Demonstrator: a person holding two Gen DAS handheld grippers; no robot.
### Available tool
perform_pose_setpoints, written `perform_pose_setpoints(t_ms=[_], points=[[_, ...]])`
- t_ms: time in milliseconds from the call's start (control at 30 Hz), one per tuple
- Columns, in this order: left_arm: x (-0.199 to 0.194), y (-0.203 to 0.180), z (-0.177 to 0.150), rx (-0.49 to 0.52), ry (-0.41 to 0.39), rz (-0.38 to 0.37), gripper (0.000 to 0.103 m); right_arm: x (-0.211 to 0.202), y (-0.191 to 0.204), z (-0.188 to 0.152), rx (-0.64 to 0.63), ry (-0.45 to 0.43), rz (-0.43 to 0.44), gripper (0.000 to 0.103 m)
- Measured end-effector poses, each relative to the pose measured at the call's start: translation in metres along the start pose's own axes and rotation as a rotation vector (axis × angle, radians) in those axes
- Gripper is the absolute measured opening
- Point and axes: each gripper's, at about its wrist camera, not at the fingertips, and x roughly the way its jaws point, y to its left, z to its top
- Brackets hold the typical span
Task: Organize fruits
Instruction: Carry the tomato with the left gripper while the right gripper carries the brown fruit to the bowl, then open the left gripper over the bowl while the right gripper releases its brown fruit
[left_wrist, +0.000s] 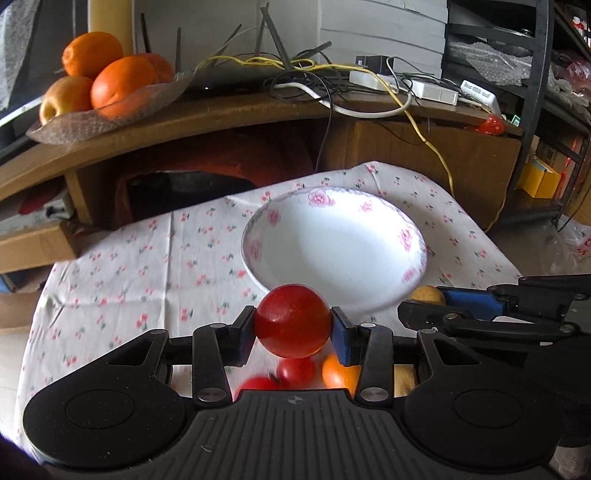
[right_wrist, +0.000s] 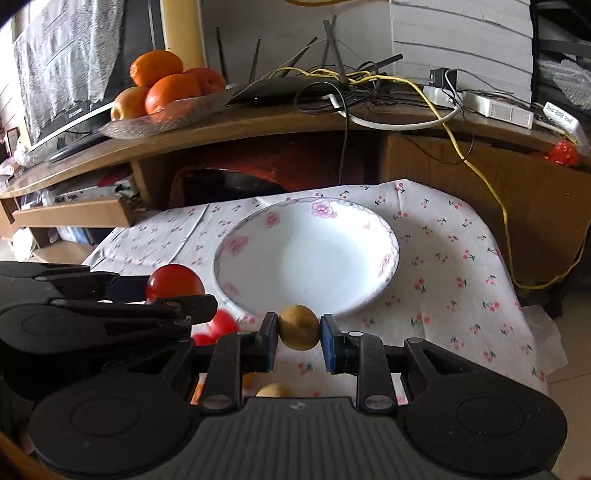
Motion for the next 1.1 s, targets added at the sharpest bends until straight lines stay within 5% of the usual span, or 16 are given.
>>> perform_pose_setpoints(t_ms=[500, 1100], points=[[0.06, 0.009, 0.03, -0.005, 0.015, 0.021, 0.049, 0.064, -0.02, 0.027, -0.015, -0.004, -0.005, 0.026], [0.067, 0.003, 0.029, 0.063, -0.011, 0.075, 0.056, 0.084, -0.024, 0.026, -0.02, 0.011, -0.027, 0.027]])
